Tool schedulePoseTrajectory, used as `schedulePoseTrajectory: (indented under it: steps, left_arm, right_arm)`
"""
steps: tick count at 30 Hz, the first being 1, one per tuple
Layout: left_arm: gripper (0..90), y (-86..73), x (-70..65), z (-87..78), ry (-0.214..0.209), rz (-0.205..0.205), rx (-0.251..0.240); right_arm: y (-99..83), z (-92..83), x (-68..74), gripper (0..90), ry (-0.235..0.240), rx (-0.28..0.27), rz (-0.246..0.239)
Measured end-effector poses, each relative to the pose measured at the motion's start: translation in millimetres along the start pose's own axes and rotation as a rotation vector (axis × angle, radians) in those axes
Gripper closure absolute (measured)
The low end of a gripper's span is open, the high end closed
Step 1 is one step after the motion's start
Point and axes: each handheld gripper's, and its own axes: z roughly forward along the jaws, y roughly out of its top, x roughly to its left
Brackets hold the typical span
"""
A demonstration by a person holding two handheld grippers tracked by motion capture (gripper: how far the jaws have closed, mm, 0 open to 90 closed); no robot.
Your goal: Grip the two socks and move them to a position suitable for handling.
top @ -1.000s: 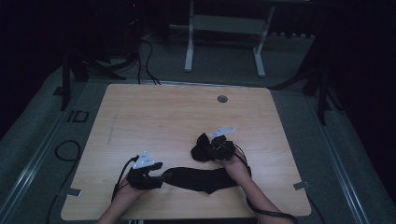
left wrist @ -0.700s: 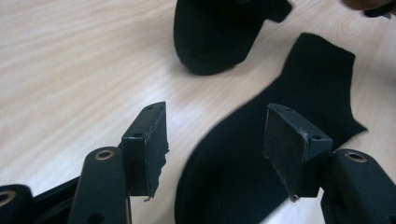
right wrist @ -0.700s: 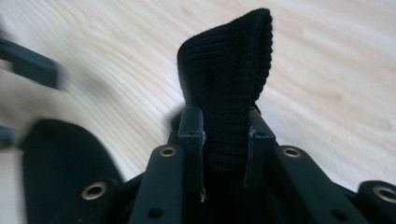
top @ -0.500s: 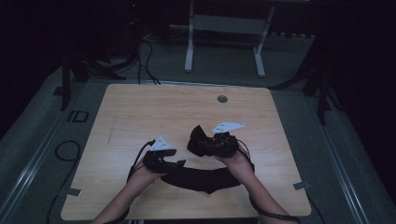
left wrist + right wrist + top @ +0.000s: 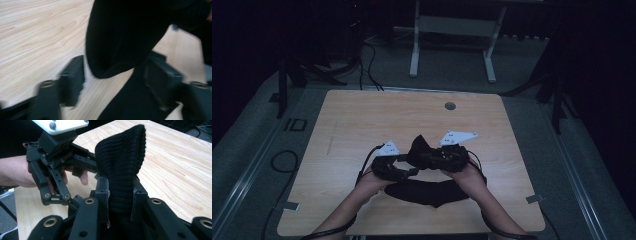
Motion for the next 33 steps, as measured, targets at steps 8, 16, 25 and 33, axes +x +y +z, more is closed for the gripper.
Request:
schedulePoseTrajectory:
  steps: [8, 16, 25, 33]
  left_arm:
    - [84.9, 2.2, -2.7, -3.5, 0.002, -0.021, -0.033]
    - [86.0, 9.8, -6.7, -16.3, 0.055, 0.003, 0.002]
    - [86.5, 15.6, -8.8, -31.9, 0.103, 0.045, 0.071]
    - [86.6, 17.4, -6.5, -38.4, 0.127, 0.060, 0.100]
  right_arm:
    - [-4.8, -4.1, -9.0, 73.3, -0.023, -0.015, 0.026]
    - [-12.0, -14.4, -26.3, 71.9, -0.080, -0.043, 0.091]
    - [-19.4, -18.1, -30.1, 71.2, -0.045, -0.041, 0.101]
    - [-25.9, -23.5, -31.5, 73.5, -0.035, -0.057, 0.113]
